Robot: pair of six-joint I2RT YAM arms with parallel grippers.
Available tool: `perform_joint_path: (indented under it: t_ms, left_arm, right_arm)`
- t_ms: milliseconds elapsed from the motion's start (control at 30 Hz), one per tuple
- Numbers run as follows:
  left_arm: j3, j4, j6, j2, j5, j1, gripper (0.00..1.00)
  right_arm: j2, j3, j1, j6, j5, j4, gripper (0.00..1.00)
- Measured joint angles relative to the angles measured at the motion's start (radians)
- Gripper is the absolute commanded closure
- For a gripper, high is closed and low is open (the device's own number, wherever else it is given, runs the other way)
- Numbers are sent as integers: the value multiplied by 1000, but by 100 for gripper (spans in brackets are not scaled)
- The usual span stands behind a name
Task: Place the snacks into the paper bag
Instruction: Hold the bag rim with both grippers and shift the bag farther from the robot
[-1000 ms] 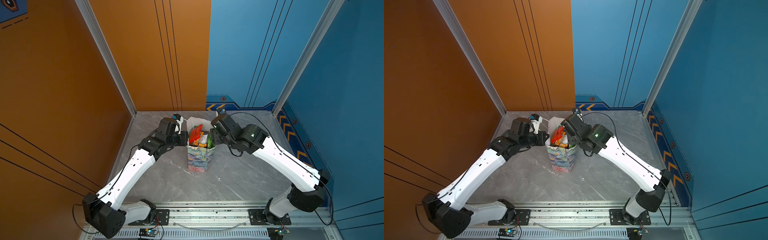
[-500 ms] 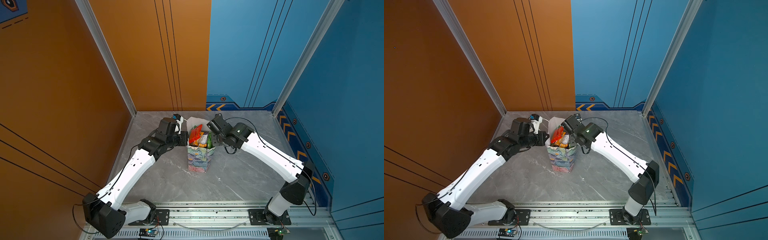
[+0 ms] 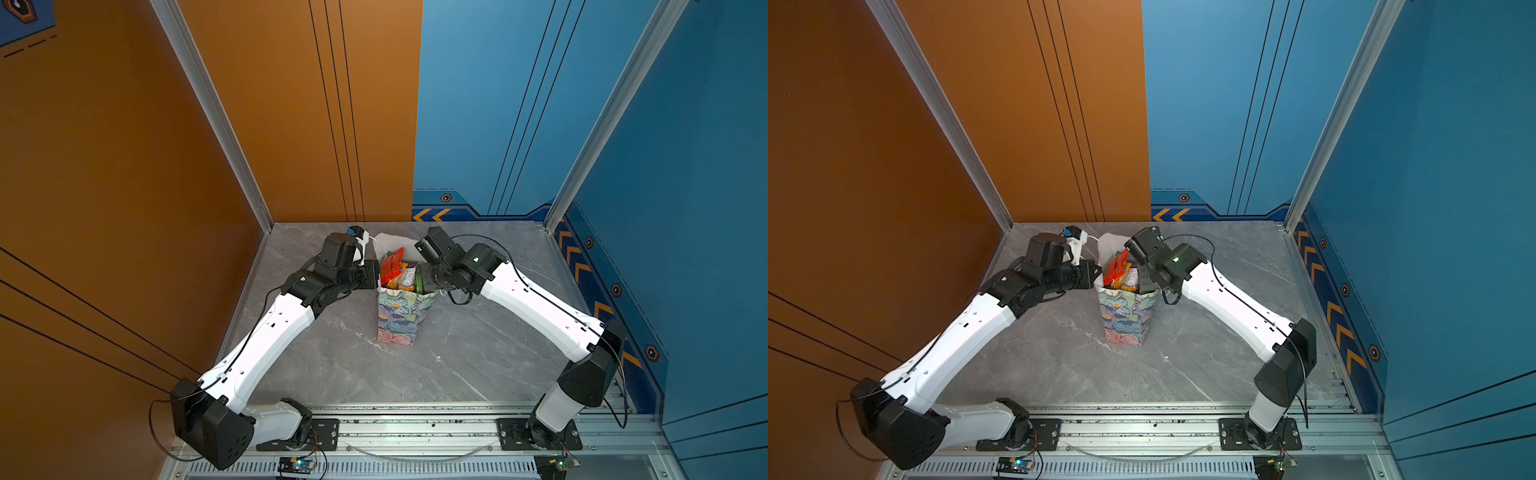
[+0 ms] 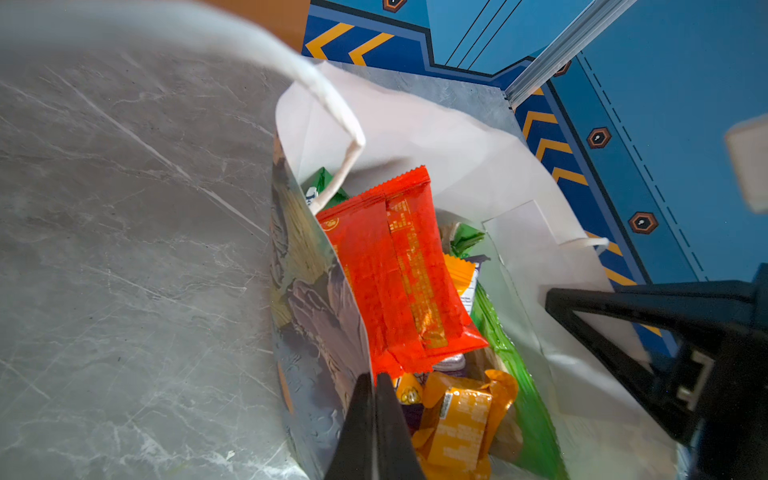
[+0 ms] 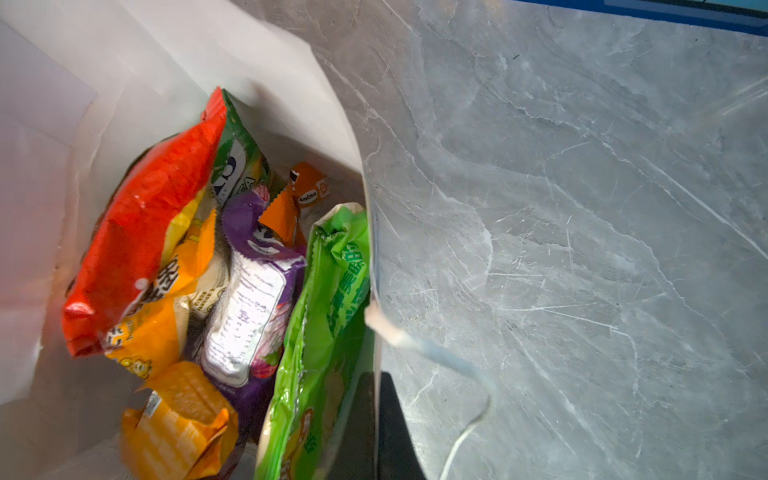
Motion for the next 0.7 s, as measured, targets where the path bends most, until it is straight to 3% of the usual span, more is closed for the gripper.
perform_joint_path:
  t_ms: [167, 367, 700]
  left_arm:
    - [64, -31, -43, 45, -54, -112, 100]
    - [174, -57, -79, 146, -153, -248, 100]
    - [248, -56, -93, 248, -275, -372, 100]
  right_arm:
    - [-25, -16, -77, -19, -51, 6, 100]
    - [-156, -113, -183, -29, -121, 8, 100]
    - [-330, -310, -321, -28, -213, 71, 100]
